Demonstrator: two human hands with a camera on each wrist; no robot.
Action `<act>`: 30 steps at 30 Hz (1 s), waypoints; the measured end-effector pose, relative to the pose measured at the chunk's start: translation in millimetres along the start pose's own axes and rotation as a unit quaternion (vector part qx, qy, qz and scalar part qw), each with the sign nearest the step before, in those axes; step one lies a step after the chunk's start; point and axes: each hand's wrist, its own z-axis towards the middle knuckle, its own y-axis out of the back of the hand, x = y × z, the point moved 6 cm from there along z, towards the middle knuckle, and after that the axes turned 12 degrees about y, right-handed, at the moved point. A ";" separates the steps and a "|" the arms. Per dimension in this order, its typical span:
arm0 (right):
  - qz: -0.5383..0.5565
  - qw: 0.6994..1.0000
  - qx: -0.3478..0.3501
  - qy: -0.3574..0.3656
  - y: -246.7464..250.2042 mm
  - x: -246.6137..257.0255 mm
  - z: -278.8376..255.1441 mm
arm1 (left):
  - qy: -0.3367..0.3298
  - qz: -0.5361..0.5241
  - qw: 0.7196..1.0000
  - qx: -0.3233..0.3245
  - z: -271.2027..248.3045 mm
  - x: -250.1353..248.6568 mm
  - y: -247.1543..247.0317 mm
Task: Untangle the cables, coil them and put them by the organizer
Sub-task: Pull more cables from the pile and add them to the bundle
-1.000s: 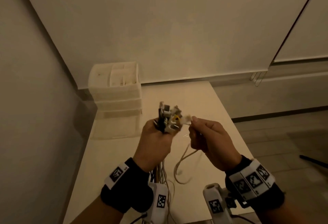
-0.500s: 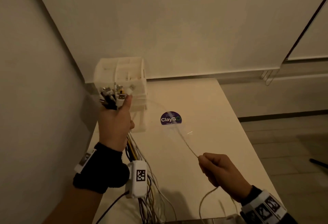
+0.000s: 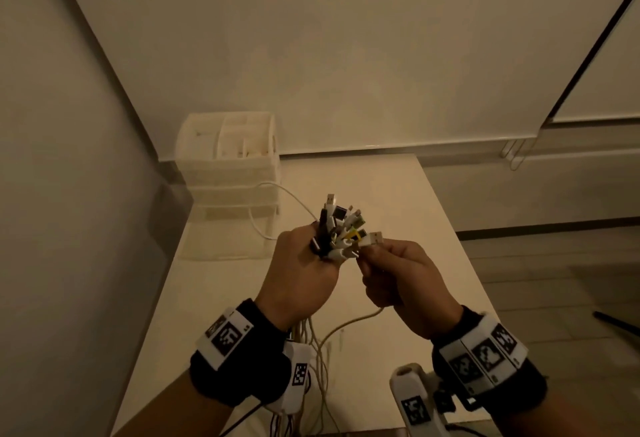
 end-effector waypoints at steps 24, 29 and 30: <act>0.029 0.994 -0.092 0.049 0.2 -14.1 4.7 | 0.067 0.017 0.995 0.071 2.8 23.4 -6.4; 0.023 0.998 -0.043 0.042 -4.6 -16.4 -1.5 | 0.098 -0.074 0.992 -0.011 11.3 25.2 17.6; 0.016 0.999 -0.034 0.034 -3.2 -20.7 -6.7 | 0.125 -0.123 0.984 -0.035 14.6 29.8 27.1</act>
